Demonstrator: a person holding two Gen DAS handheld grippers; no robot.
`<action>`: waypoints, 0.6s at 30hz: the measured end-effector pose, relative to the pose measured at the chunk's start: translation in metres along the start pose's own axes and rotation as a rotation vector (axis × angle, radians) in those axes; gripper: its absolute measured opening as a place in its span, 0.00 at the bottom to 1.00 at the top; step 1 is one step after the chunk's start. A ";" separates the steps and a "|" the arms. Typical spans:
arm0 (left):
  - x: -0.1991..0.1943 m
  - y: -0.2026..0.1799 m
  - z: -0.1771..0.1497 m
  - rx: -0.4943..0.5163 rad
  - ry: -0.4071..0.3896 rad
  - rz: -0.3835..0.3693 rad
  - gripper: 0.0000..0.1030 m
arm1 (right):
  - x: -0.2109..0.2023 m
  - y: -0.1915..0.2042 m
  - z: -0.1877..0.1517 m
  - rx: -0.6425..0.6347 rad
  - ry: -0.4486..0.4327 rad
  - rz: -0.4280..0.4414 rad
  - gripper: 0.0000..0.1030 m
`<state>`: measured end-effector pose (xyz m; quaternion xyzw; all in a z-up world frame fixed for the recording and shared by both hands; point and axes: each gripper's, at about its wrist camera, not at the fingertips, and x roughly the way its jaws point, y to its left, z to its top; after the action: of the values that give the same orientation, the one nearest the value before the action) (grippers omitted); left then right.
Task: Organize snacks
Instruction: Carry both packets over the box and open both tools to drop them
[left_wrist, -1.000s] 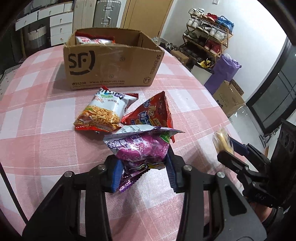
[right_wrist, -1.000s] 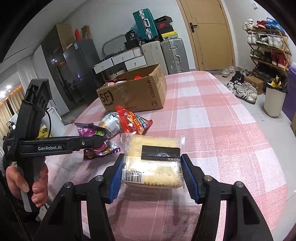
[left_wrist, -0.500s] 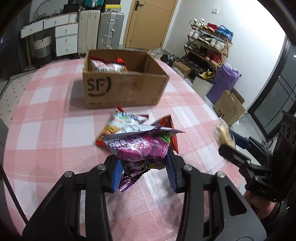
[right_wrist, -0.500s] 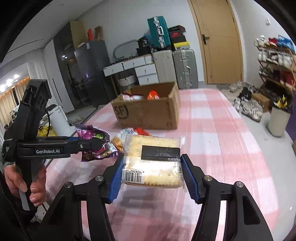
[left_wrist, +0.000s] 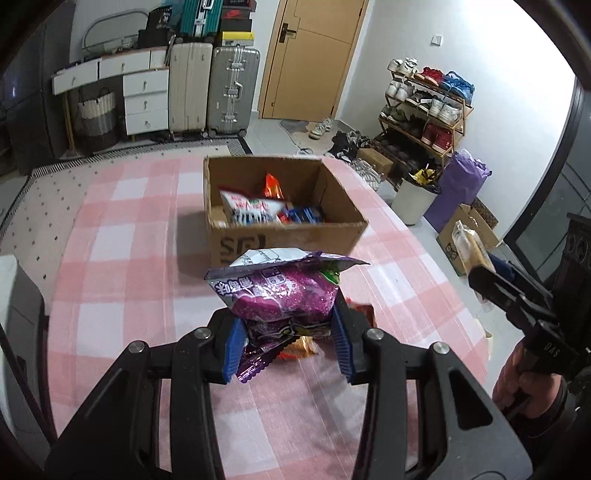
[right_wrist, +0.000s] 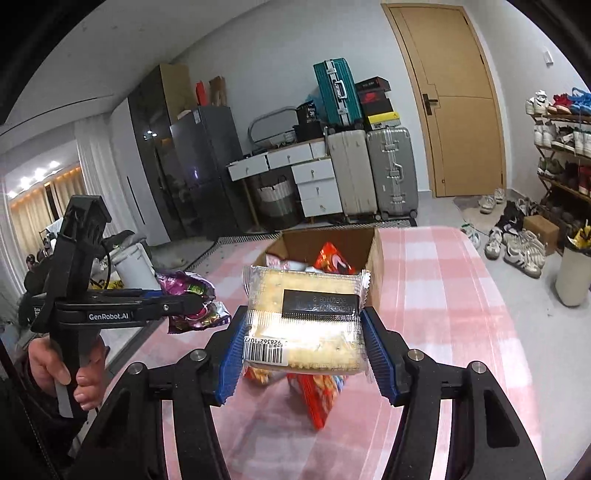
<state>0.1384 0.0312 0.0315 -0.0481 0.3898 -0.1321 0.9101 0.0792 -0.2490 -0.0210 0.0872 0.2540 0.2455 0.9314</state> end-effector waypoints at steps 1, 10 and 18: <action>-0.002 0.001 0.006 0.006 -0.004 0.004 0.37 | 0.002 0.001 0.006 -0.008 -0.004 0.006 0.58; -0.004 0.001 0.050 0.050 -0.011 0.034 0.37 | 0.021 0.006 0.054 -0.042 -0.035 0.044 0.58; 0.008 -0.001 0.094 0.059 0.001 0.056 0.37 | 0.045 0.010 0.096 -0.071 -0.042 0.076 0.58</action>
<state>0.2113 0.0269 0.0910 -0.0102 0.3873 -0.1182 0.9143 0.1581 -0.2218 0.0447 0.0689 0.2219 0.2876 0.9291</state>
